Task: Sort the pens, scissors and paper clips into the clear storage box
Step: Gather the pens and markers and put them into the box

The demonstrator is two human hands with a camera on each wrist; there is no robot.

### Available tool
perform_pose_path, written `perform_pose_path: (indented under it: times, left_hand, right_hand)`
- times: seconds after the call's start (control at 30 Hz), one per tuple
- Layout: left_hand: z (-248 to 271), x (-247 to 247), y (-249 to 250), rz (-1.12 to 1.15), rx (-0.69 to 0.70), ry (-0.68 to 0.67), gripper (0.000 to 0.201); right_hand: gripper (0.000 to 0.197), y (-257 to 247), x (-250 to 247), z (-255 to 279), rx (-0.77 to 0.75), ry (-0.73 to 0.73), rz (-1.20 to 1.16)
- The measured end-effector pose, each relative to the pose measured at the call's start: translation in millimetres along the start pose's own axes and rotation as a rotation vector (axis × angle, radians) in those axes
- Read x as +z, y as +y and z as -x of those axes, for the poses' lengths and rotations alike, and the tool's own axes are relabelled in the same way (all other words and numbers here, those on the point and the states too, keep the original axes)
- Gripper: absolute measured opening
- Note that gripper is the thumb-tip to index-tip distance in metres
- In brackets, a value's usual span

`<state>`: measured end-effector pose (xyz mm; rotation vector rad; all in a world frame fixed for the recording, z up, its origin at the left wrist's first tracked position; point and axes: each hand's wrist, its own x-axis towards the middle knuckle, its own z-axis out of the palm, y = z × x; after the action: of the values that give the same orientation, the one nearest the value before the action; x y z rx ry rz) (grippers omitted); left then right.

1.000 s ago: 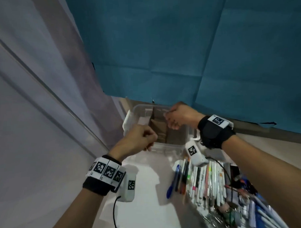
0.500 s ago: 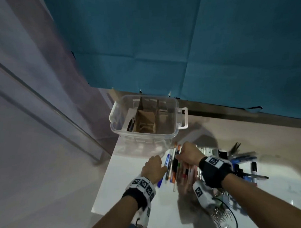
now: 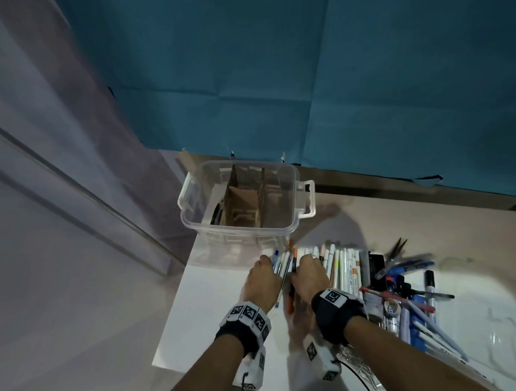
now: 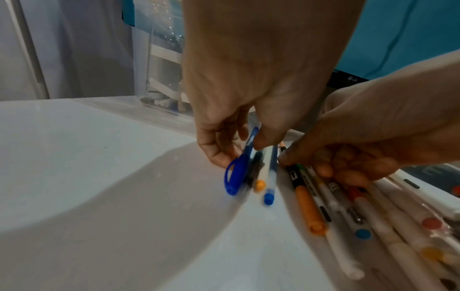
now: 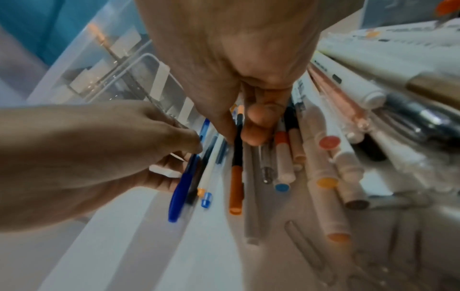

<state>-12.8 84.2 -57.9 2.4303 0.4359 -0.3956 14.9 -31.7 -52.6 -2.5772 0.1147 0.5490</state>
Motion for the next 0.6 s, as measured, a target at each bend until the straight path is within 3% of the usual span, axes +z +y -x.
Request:
perform_pose_path:
  times: [0.3, 0.5, 0.6]
  left_hand:
    - [-8, -1, 1, -0.028, -0.057, -0.084, 0.029]
    - [-5, -4, 2, 0.002, -0.037, -0.16, 0.022]
    - [-6, -7, -3, 0.041, -0.038, -0.18, 0.022]
  right_hand:
    - [0.031, 0, 1, -6, 0.056, -0.077, -0.049]
    - [0.011, 0, -8, -5, 0.082, -0.117, -0.139]
    - [0.016, 4, -16, -8, 0.082, -0.125, -0.25]
